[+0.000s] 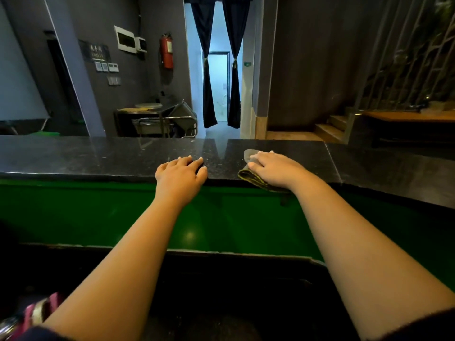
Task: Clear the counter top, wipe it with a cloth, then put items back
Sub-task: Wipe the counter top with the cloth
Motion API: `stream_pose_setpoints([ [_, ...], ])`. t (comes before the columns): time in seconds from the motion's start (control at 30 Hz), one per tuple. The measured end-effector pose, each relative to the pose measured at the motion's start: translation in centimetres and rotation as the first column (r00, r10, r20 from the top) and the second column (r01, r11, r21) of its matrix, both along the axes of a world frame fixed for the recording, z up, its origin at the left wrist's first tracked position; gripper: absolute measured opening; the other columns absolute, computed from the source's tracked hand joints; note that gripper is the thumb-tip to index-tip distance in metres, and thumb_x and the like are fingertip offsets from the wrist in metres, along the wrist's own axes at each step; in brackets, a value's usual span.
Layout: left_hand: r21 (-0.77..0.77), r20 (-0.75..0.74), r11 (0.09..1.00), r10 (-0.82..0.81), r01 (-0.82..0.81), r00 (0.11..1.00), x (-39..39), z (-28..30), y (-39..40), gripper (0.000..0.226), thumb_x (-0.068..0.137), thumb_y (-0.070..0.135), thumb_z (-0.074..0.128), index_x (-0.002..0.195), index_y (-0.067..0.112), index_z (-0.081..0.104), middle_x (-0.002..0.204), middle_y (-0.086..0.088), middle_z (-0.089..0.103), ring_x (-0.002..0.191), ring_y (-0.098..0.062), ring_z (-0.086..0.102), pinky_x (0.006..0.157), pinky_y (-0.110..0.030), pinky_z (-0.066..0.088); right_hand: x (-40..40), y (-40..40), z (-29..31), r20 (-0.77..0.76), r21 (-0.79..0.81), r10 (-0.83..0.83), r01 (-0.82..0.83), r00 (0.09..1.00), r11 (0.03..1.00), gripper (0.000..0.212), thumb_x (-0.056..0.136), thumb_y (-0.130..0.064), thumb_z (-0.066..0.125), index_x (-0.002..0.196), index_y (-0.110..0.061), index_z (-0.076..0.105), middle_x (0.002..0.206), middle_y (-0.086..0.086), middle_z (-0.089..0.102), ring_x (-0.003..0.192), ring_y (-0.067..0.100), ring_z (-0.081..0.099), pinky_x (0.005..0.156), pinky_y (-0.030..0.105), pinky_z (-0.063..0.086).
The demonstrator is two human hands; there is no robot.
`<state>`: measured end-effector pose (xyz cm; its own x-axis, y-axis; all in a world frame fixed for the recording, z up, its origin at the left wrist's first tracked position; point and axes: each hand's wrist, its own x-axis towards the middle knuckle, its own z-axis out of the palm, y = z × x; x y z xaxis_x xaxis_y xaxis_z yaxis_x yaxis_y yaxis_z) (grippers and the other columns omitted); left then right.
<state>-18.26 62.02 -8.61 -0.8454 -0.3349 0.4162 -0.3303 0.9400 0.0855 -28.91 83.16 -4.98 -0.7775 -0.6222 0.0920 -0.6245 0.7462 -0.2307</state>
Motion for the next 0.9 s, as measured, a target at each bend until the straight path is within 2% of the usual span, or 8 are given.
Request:
stream_pose_setpoints([
  [0.2, 0.015, 0.092, 1.0, 0.026, -0.027, 0.995, 0.4, 0.9, 0.3, 0.05, 0.099, 0.052, 0.02, 0.147, 0.04, 0.03, 0.155, 0.003, 0.031, 0.141, -0.025, 0.028, 0.11, -0.043, 0.022, 1.9, -2.2, 0.4, -0.008, 0.006, 0.134, -0.134, 0.991, 0.991, 0.062, 0.096, -0.06, 0.033, 0.146, -0.024, 0.038, 0.158, 0.001, 0.028, 0.147, 0.027, 0.02, 0.116, 0.049, 0.023],
  [0.3, 0.052, 0.16, 0.999, -0.009, 0.001, 0.987, 0.4, 1.6, 0.1, 0.052, 0.099, 0.052, 0.019, 0.148, 0.037, 0.027, 0.156, 0.0, 0.027, 0.141, -0.028, 0.027, 0.11, -0.047, 0.023, 2.8, -1.7, 0.2, -0.048, 0.004, 0.16, -0.16, 0.986, 0.987, 0.063, 0.09, -0.059, 0.05, 0.143, -0.028, 0.04, 0.153, 0.001, 0.037, 0.139, 0.026, 0.036, 0.11, 0.047, 0.033],
  [0.4, 0.121, 0.276, 0.992, -0.067, 0.034, 0.959, 1.3, 2.5, 0.1, 0.055, 0.099, 0.054, 0.019, 0.15, 0.034, 0.022, 0.16, -0.001, 0.016, 0.146, -0.028, 0.016, 0.116, -0.05, 0.018, 4.6, -1.4, -0.2, -0.094, -0.02, 0.117, -0.12, 0.989, 0.993, 0.056, 0.087, -0.039, 0.066, 0.138, -0.035, 0.043, 0.143, -0.001, 0.046, 0.128, 0.027, 0.046, 0.101, 0.046, 0.042],
  [0.53, 0.214, 0.306, 0.966, -0.206, 0.144, 0.929, 6.1, 2.8, 1.6, 0.065, 0.097, 0.056, 0.03, 0.153, 0.024, 0.018, 0.161, -0.006, 0.008, 0.148, -0.027, 0.005, 0.119, -0.048, 0.01, 8.5, -0.5, -1.4, -0.185, -0.207, 0.026, -0.064, 0.982, 0.976, 0.047, 0.086, -0.005, 0.063, 0.121, -0.038, 0.058, 0.13, 0.001, 0.057, 0.115, 0.029, 0.054, 0.091, 0.041, 0.047],
  [0.6, 0.263, 0.246, 0.944, -0.264, 0.198, 0.933, 10.3, 2.3, 2.0, 0.062, 0.097, 0.053, 0.036, 0.15, 0.021, 0.028, 0.159, -0.006, 0.016, 0.146, -0.028, 0.015, 0.117, -0.049, 0.019, 11.8, -0.1, -2.0, -0.107, -0.261, 0.046, -0.072, 0.993, 0.963, 0.045, 0.087, -0.001, 0.061, 0.115, -0.036, 0.063, 0.122, 0.002, 0.061, 0.105, 0.026, 0.058, 0.083, 0.038, 0.049],
  [0.67, 0.235, 0.188, 0.942, -0.286, 0.24, 0.94, 15.0, 0.8, 1.3, 0.055, 0.097, 0.051, 0.041, 0.143, 0.023, 0.042, 0.153, -0.005, 0.031, 0.138, -0.026, 0.033, 0.11, -0.048, 0.033, 16.0, -0.2, -3.2, 0.061, -0.263, 0.068, -0.05, 0.996, 0.964, 0.043, 0.089, -0.005, 0.062, 0.119, -0.036, 0.061, 0.112, 0.001, 0.064, 0.089, 0.02, 0.061, 0.066, 0.03, 0.049],
  [0.73, 0.218, 0.109, 0.946, -0.27, 0.242, 0.957, 20.7, -1.7, -0.5, 0.047, 0.095, 0.048, 0.046, 0.135, 0.025, 0.052, 0.143, -0.004, 0.043, 0.13, -0.024, 0.043, 0.104, -0.045, 0.04, 20.8, -1.1, -5.3, 0.16, -0.257, 0.073, -0.03, 0.984, 0.966, 0.042, 0.09, -0.011, 0.064, 0.122, -0.036, 0.059, 0.106, 0.0, 0.064, 0.079, 0.016, 0.06, 0.059, 0.024, 0.044],
  [0.9, 0.329, 0.043, 0.932, -0.175, 0.151, 0.984, 35.2, -9.1, -7.0, 0.03, 0.092, 0.04, 0.051, 0.114, 0.026, 0.066, 0.121, 0.0, 0.059, 0.112, -0.022, 0.056, 0.093, -0.039, 0.047, 32.9, -5.9, -13.3, 0.366, -0.361, 0.097, 0.046, 0.925, 0.931, 0.036, 0.087, -0.013, 0.066, 0.112, -0.038, 0.06, 0.092, -0.001, 0.069, 0.085, 0.02, 0.065, 0.071, 0.034, 0.049],
])
